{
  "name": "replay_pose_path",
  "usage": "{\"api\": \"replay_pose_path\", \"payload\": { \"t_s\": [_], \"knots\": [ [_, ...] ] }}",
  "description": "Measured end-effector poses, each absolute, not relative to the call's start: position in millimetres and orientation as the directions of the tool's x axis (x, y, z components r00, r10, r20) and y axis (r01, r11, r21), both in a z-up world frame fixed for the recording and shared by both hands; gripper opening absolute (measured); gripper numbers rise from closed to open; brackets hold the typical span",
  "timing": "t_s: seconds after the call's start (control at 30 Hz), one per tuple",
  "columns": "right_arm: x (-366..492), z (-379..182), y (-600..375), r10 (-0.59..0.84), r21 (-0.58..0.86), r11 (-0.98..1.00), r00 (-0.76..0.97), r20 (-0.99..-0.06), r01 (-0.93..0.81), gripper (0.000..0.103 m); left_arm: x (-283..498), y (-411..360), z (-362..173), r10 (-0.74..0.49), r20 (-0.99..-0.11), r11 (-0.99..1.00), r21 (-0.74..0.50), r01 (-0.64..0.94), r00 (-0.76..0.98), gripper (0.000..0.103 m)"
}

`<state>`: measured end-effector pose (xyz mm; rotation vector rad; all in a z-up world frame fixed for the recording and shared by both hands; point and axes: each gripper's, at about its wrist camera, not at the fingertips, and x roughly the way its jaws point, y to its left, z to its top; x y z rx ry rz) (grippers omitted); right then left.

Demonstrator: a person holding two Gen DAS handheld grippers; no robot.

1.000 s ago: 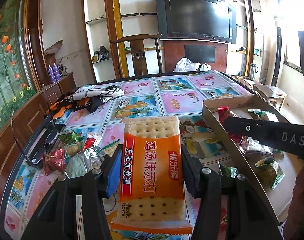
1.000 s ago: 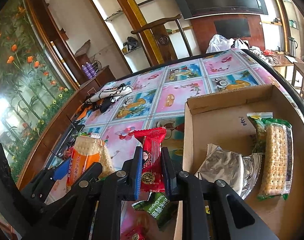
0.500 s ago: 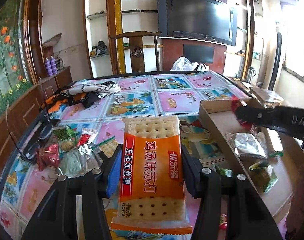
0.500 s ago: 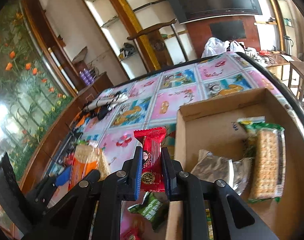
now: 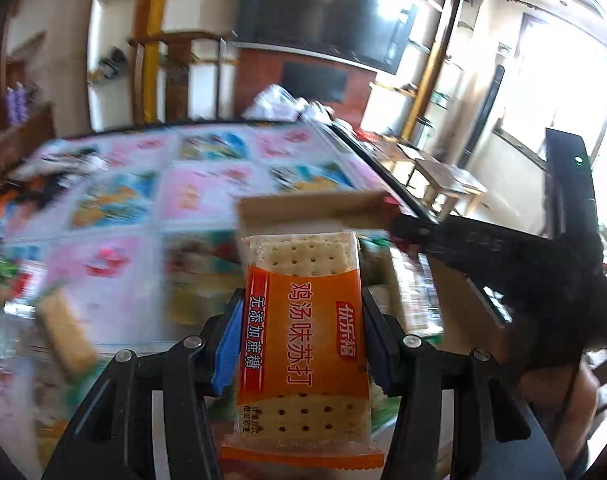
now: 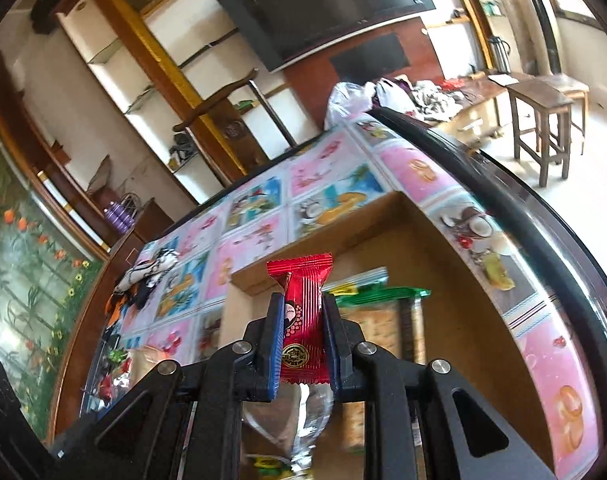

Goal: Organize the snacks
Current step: 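Lower the orange pack and red candy into the box and open both grippers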

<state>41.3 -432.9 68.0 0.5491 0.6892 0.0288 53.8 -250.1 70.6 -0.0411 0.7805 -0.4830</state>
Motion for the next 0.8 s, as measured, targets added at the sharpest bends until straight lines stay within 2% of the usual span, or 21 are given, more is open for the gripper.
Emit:
{"api": "replay_pose_path", "payload": {
  "t_s": [0.43, 0.8],
  "knots": [
    [53.0, 54.0, -438.1, 0.243, 0.507, 0.848, 0.738, -0.63, 0.154, 0.019, 61.9, -284.3, 37.2, -0.422, -0.709, 0.885, -0.189, 0.425, 0.565, 0.052],
    [57.9, 47.5, -431.4, 0.239, 0.481, 0.863, 0.712, -0.661, 0.157, 0.019, 57.2, -287.8, 35.1, -0.43, -0.699, 0.876, -0.171, 0.451, 0.572, 0.052]
  ]
}}
